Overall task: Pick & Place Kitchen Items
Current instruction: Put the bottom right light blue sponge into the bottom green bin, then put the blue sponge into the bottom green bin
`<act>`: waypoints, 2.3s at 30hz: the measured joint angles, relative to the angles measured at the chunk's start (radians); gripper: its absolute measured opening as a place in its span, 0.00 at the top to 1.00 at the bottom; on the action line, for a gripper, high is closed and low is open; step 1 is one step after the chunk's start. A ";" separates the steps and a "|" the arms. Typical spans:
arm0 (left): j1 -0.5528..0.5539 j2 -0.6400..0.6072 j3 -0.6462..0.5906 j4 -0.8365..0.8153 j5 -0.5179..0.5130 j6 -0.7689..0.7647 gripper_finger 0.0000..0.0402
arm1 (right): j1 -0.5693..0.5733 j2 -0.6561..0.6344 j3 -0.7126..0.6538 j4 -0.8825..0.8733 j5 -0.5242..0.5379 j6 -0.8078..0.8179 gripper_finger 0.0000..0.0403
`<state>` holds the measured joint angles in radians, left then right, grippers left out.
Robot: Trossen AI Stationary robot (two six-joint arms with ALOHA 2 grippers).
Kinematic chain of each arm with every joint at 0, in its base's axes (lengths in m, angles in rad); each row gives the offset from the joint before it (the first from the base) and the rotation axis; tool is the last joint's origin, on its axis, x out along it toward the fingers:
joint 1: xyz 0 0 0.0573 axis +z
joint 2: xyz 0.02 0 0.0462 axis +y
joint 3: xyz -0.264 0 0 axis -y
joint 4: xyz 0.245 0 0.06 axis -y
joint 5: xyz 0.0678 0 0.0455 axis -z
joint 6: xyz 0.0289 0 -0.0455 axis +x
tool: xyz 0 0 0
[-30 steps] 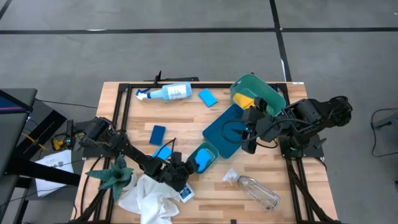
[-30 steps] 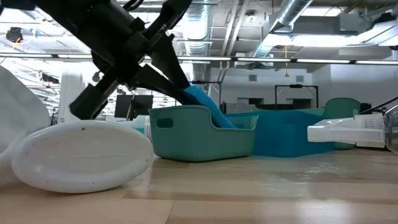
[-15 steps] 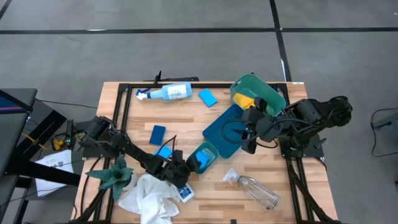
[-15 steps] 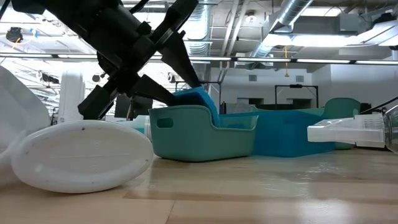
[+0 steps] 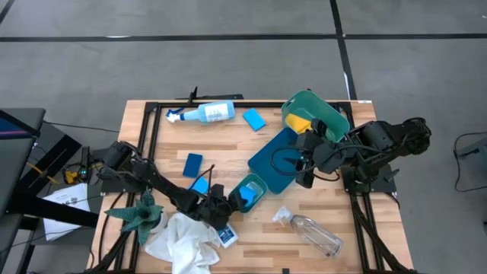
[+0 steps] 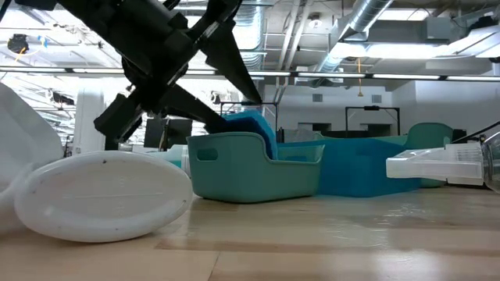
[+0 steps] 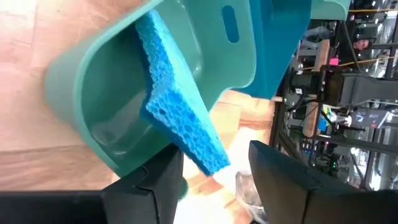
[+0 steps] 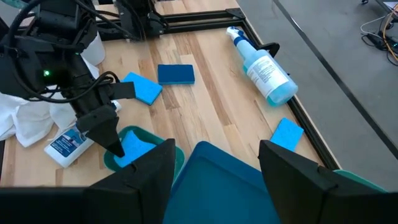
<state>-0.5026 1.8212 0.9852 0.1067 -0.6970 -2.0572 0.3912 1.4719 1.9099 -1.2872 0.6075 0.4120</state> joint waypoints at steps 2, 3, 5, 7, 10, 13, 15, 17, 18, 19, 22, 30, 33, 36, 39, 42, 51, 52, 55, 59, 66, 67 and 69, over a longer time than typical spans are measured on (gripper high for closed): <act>0.000 -0.006 0.001 0.008 0.011 0.015 0.54 | 0.000 0.000 0.000 0.001 0.000 0.000 0.45; -0.001 -0.014 0.001 -0.008 0.015 0.016 0.54 | 0.000 0.000 0.000 0.001 0.000 0.000 0.45; -0.001 -0.024 0.000 -0.020 0.024 0.017 0.54 | 0.000 0.000 0.000 0.001 0.000 0.000 0.45; -0.004 -0.033 0.001 -0.038 0.032 0.018 0.54 | 0.000 0.000 0.000 0.003 0.000 0.000 0.45; -0.008 -0.051 0.002 -0.055 0.041 0.019 0.55 | 0.000 0.000 0.000 0.004 0.000 0.004 0.45; -0.019 -0.078 0.000 -0.116 0.043 0.018 0.54 | 0.000 0.000 0.000 0.006 0.000 0.005 0.45; -0.028 -0.102 0.000 -0.163 0.045 0.019 0.54 | 0.000 0.000 0.000 0.010 0.000 0.006 0.45; -0.035 -0.124 0.000 -0.182 0.043 0.018 0.54 | 0.000 0.000 0.000 0.010 0.001 0.007 0.45; -0.038 -0.135 0.001 -0.201 0.043 0.018 0.54 | 0.000 0.000 0.000 0.012 0.001 0.007 0.45; -0.043 -0.147 0.001 -0.231 0.041 0.019 0.54 | 0.000 0.000 0.000 0.013 0.003 0.007 0.45; -0.048 -0.180 0.000 -0.268 0.031 0.056 0.54 | 0.000 0.000 0.000 0.018 0.004 0.007 0.45; -0.041 -0.321 0.000 -0.288 0.005 0.437 0.54 | 0.001 0.000 0.000 0.016 0.005 0.016 0.45; -0.036 -0.389 0.000 -0.293 -0.019 0.589 0.54 | 0.001 0.000 0.000 0.016 0.007 0.017 0.45; -0.014 -0.463 0.000 -0.327 -0.040 0.696 0.54 | 0.001 0.000 0.000 0.016 0.027 0.025 0.45; 0.035 -0.533 0.000 -0.424 -0.036 0.718 0.54 | -0.004 0.000 0.000 0.016 0.036 0.051 0.45; 0.097 -0.598 0.000 -0.509 -0.026 0.782 0.54 | -0.014 0.000 0.000 0.015 0.063 0.093 0.45; 0.379 -0.753 0.000 -0.580 0.200 1.067 0.54 | -0.060 0.000 0.000 0.002 0.145 0.267 0.45; 0.408 -0.766 0.000 -0.607 0.221 1.080 0.54 | -0.070 0.000 0.000 0.000 0.152 0.293 0.45; 0.484 -0.795 0.000 -0.696 0.273 1.111 0.54 | -0.101 0.000 0.000 -0.020 0.160 0.380 0.45; 0.557 -0.801 0.000 -0.896 0.335 1.115 0.54 | -0.130 0.000 0.000 -0.048 0.168 0.460 0.45; 0.582 -0.716 0.000 -1.160 0.374 1.105 0.54 | -0.160 0.019 0.000 -0.047 0.181 0.534 0.45; 0.582 -0.697 0.000 -1.165 0.382 1.097 0.54 | -0.162 0.023 -0.001 -0.048 0.179 0.543 0.45; 0.579 -0.654 0.000 -1.164 0.404 1.081 0.54 | -0.166 0.025 -0.002 -0.047 0.179 0.557 0.45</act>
<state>0.0762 1.1668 0.9852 -1.0572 -0.2926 -0.9764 0.2253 1.4965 1.9083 -1.3345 0.7865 0.9691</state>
